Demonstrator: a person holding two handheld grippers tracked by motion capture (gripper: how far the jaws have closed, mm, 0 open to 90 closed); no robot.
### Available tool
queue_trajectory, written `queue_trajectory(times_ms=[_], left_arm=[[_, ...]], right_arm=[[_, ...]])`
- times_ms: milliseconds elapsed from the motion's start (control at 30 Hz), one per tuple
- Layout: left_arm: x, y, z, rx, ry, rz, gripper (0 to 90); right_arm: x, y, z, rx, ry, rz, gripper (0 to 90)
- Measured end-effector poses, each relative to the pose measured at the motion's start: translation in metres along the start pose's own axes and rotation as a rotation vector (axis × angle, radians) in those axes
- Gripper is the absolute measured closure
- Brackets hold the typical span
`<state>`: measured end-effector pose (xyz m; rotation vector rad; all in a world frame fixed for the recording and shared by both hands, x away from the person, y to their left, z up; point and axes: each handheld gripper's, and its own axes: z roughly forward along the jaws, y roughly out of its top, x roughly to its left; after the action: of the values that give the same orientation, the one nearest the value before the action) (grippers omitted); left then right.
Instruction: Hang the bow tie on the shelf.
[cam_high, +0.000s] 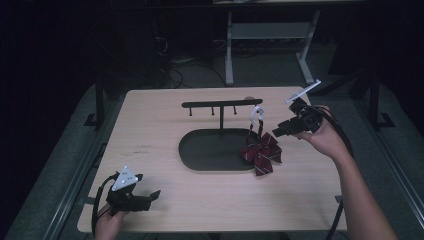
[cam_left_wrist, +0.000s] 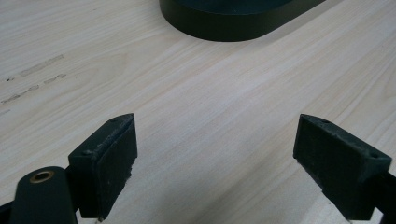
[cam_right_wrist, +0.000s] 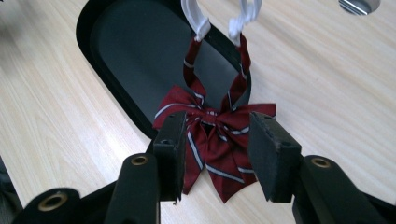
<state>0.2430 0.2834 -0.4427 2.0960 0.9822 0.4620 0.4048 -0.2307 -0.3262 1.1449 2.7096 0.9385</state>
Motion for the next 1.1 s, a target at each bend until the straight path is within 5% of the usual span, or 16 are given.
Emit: queue_trajectory(times_ms=[1100], left_arm=[[-0.001,0.000,0.001,-0.005,0.002,-0.002,13.5]], right_arm=[[0.011,-0.069,0.014,-0.020,0.026,0.051,49.9]])
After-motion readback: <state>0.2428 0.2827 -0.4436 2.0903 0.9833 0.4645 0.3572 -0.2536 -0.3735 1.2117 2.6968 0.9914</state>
